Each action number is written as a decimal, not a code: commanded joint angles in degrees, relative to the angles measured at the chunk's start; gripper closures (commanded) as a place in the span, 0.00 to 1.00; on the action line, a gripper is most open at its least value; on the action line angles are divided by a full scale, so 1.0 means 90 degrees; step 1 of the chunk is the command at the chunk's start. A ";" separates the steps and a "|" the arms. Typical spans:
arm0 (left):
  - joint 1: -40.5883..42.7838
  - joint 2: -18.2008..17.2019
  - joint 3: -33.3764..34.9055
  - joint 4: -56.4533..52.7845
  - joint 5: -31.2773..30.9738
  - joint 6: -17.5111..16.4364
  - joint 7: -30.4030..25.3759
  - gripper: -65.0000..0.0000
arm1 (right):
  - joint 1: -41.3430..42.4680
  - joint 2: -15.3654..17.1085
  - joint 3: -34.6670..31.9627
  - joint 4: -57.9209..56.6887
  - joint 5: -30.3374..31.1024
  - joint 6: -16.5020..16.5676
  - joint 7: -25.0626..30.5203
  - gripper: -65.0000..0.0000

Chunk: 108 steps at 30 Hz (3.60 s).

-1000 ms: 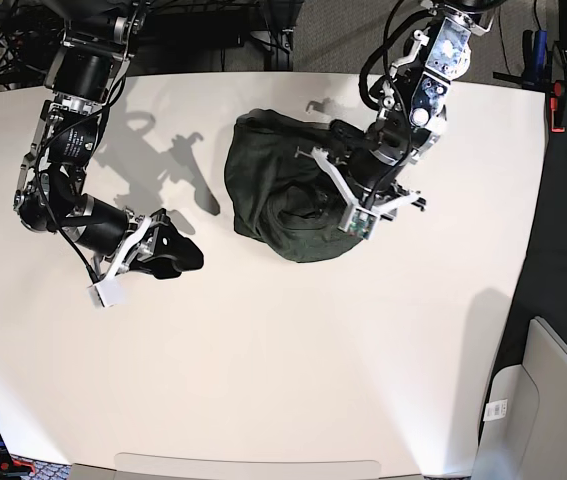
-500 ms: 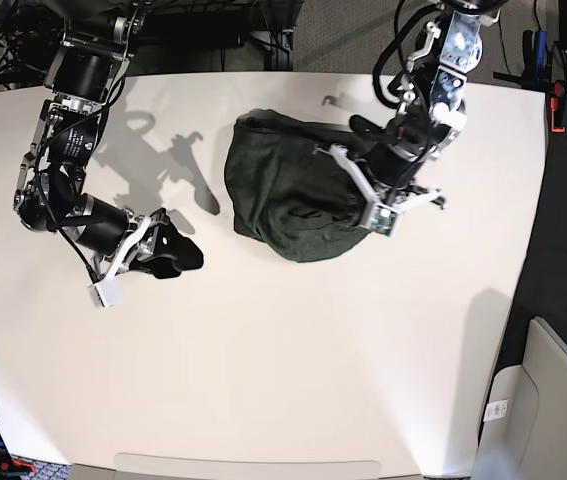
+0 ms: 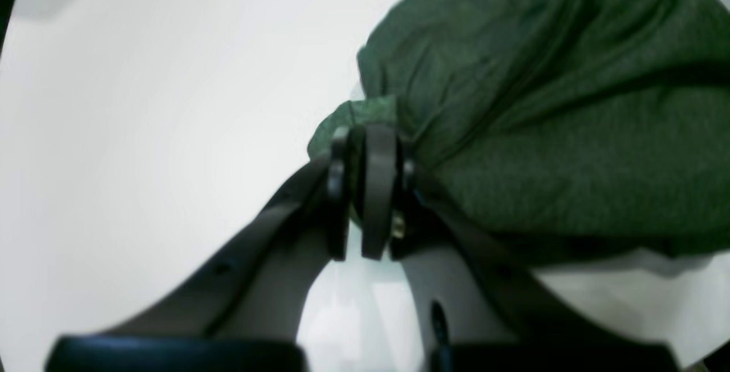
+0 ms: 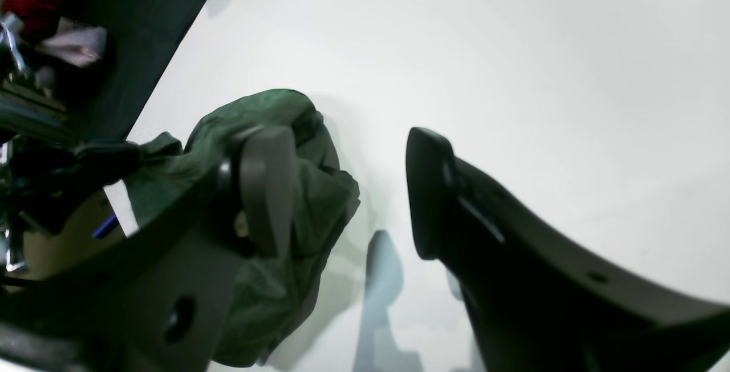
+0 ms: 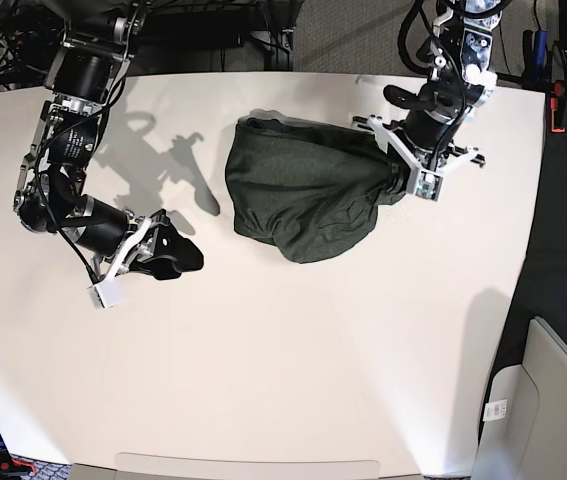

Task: Fold the T-shirt properly
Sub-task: 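Reach the right gripper across and grasp the bundle's lower edge, then fold the grasped edge with the right gripper over the bundle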

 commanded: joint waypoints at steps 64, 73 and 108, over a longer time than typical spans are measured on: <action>0.0283 0.0576 -0.0496 0.0059 -0.0001 0.0727 -0.0115 0.74 | 0.2999 -0.1568 -0.8034 -0.1233 -0.5522 0.0038 0.0485 0.55; 0.0166 0.0576 -0.0486 0.0059 -0.0001 0.0727 -0.0105 0.74 | 0.2667 -0.1411 -0.7985 -0.0959 -0.5796 0.0038 0.0495 0.55; 0.0215 0.0576 -0.0476 0.0059 -0.0001 0.0727 -0.0105 0.74 | 0.2442 -0.1441 -0.7194 -0.0881 -0.4966 0.0038 0.1071 0.94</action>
